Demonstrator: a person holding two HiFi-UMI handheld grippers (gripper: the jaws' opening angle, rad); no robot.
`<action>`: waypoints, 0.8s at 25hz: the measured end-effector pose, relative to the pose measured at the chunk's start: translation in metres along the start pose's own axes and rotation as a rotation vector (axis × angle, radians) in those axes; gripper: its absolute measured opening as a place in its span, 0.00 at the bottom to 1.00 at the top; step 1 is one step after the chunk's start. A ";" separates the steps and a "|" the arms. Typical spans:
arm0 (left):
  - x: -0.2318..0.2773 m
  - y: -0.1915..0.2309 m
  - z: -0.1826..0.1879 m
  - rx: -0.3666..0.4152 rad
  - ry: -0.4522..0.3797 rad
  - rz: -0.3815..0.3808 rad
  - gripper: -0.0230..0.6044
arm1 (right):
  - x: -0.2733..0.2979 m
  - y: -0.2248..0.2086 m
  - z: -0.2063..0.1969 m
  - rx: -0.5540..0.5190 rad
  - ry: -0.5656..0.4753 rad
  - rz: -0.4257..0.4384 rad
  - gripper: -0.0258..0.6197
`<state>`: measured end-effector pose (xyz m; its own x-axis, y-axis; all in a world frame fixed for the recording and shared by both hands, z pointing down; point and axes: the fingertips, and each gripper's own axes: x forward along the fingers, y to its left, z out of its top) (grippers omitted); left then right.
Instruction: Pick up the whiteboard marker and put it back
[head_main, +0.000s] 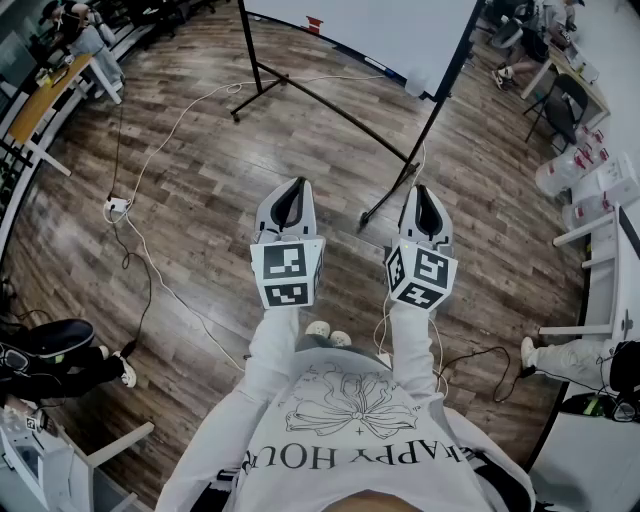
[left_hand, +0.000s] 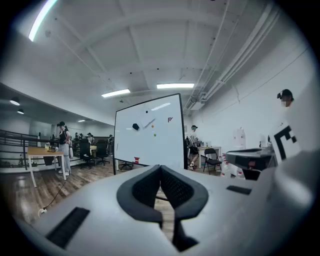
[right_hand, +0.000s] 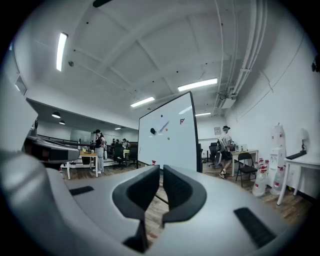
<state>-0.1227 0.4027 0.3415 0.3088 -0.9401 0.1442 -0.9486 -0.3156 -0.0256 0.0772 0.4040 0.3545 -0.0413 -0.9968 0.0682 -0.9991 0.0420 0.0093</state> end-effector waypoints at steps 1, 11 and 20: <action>0.002 0.001 0.001 0.000 0.000 0.000 0.05 | 0.002 0.000 0.000 -0.001 0.000 0.000 0.07; 0.018 0.017 -0.001 0.000 0.003 -0.007 0.05 | 0.021 0.007 -0.002 -0.001 0.008 -0.018 0.07; 0.036 0.039 -0.005 0.009 0.004 -0.030 0.05 | 0.042 0.023 -0.013 -0.007 0.027 -0.040 0.08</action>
<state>-0.1493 0.3573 0.3509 0.3370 -0.9296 0.1490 -0.9382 -0.3449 -0.0296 0.0524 0.3644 0.3708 -0.0008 -0.9955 0.0943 -0.9998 0.0026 0.0195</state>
